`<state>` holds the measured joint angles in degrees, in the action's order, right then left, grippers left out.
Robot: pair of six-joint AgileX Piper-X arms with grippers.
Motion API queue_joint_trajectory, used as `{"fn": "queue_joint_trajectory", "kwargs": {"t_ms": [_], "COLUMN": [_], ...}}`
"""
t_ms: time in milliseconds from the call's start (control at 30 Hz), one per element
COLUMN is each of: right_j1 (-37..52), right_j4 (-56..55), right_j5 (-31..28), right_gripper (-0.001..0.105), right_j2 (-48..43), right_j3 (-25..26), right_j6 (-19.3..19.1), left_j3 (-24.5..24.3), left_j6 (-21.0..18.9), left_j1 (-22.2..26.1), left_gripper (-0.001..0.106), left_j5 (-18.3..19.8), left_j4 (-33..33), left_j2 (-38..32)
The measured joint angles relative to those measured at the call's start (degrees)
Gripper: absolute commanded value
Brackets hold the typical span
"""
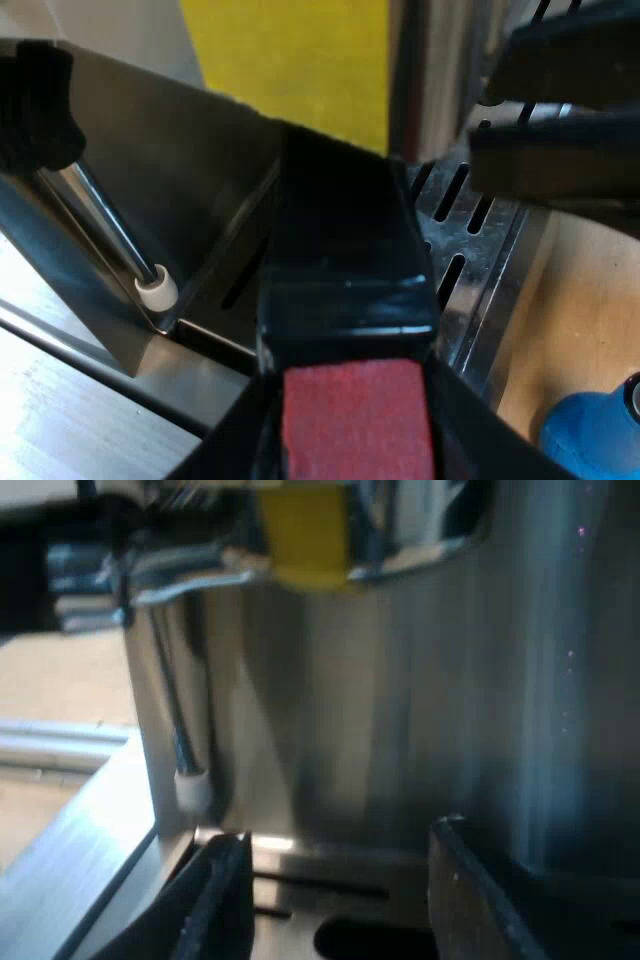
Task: Put the handle in the coffee machine
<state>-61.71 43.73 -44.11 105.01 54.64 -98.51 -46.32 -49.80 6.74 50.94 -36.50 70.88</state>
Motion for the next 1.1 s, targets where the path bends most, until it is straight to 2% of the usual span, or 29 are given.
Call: {"fn": "queue_joint_trajectory", "kwargs": {"t_ms": [100,233,300,433,533,833,967,1100], "right_j1": [0.0,0.0,0.2,0.2,1.2,3.9,4.4,4.5], "right_j4": [1.0,4.1,5.7,6.7,10.9,16.0,18.4,20.8], "right_j5": [-2.8,-3.7,-4.8,-5.0,-6.4,-6.4,-6.2,-4.4], "right_gripper": [0.043,0.043,0.043,0.043,0.043,0.043,0.043,0.043], "right_j2": [1.1,3.2,5.3,6.1,9.0,11.5,12.6,13.6], "right_j3": [0.9,1.7,3.5,4.2,6.7,7.3,7.3,7.4], "right_j6": [-1.5,-2.4,-4.9,-5.8,-7.5,-8.6,-11.7,-12.6], "left_j3": [0.0,0.0,0.0,0.0,0.0,0.0,0.0,0.0], "left_j6": [0.0,0.0,0.0,0.0,0.0,0.0,0.0,0.0], "left_j1": [0.0,0.0,0.0,0.0,0.0,0.0,0.0,0.0], "left_gripper": [0.000,0.000,0.000,0.000,0.000,0.000,0.000,0.000], "left_j5": [0.0,0.0,0.0,0.0,0.0,0.0,0.0,0.0], "left_j4": [0.0,0.0,0.0,0.0,0.0,0.0,0.0,0.0], "left_j2": [0.0,0.0,0.0,0.0,0.0,0.0,0.0,0.0]}}
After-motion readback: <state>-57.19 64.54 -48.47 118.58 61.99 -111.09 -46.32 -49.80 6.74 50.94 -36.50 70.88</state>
